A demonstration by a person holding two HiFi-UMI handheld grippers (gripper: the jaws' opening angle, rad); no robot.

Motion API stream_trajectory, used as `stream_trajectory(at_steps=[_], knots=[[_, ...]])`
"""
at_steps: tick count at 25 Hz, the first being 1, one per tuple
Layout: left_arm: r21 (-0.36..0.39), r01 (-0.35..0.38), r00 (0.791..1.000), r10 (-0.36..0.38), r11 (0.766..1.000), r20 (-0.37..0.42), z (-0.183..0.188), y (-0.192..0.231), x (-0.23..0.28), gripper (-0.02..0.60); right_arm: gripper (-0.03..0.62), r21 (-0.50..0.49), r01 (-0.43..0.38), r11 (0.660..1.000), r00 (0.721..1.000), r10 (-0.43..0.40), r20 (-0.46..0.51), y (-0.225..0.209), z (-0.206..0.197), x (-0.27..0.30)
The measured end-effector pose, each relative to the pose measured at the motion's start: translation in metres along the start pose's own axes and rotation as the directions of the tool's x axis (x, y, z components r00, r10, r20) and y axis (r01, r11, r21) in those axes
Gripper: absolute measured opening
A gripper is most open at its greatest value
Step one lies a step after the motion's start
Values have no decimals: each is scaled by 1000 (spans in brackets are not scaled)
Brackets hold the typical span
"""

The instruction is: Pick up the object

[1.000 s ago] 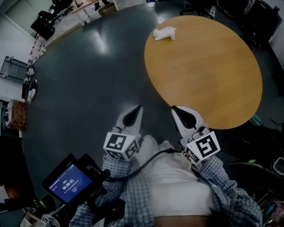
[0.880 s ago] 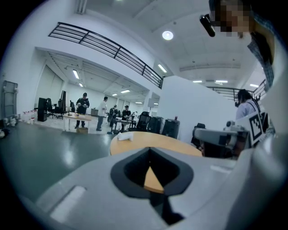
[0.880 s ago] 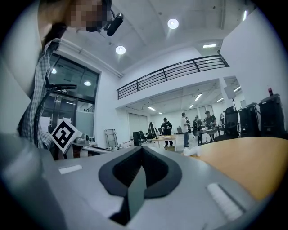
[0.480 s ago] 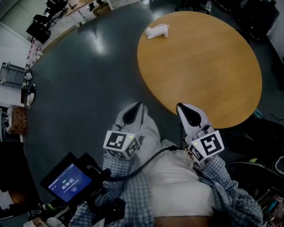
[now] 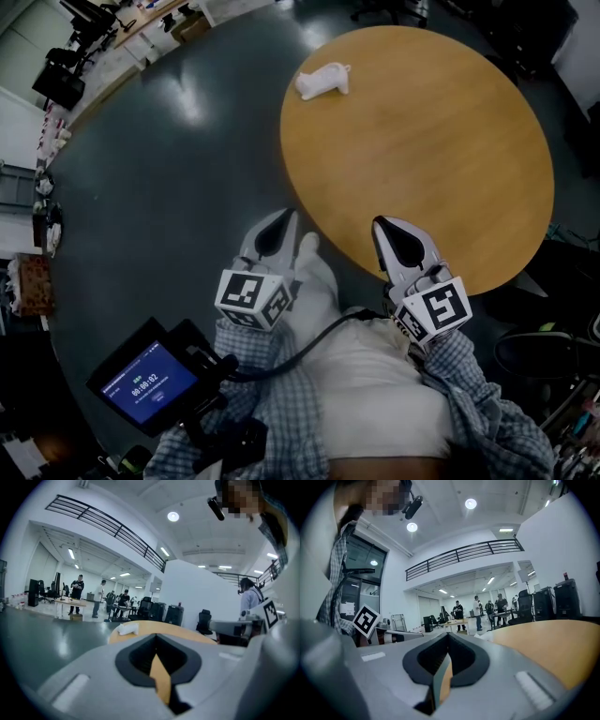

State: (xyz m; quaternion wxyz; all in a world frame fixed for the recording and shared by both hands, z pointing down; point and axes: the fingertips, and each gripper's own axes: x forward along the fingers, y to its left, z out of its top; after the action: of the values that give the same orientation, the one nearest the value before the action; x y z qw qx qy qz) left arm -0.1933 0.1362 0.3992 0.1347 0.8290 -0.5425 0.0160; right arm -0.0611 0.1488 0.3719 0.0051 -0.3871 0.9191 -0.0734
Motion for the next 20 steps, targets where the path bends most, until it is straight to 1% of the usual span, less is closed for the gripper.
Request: stream_trajectory(at_steps=[2,7,10,12,14,18,20], knots=[[5,28,1000,-28,1000,-15,2,6,18,2,6,-1,24,1000,1000,-24,-5,-11,1,12],[5,85,993,-84,996,-84,20,72,118,2,6,51,93,994,995,-91,-40,-76,5,113],[2,122,985,-121,993,-126,26,87,152,2,6,57,132,990,990,-128,-58,-94,12,138],[-4,155,976,-154,988,-151,32,91,171,2,6,66,172,983,983,-167,-71,-107,19,147],[-3,201,965,-199,980,-173,44,87,199,2,6,78,216,973,974,-209,-92,-129,29,154],[2,306,933,-299,952,-200,84,75,248,2,6,87,295,951,950,-282,-135,-167,62,167],[2,333,919,-325,943,-223,89,68,272,2,6,95,334,938,937,-318,-146,-187,68,165]])
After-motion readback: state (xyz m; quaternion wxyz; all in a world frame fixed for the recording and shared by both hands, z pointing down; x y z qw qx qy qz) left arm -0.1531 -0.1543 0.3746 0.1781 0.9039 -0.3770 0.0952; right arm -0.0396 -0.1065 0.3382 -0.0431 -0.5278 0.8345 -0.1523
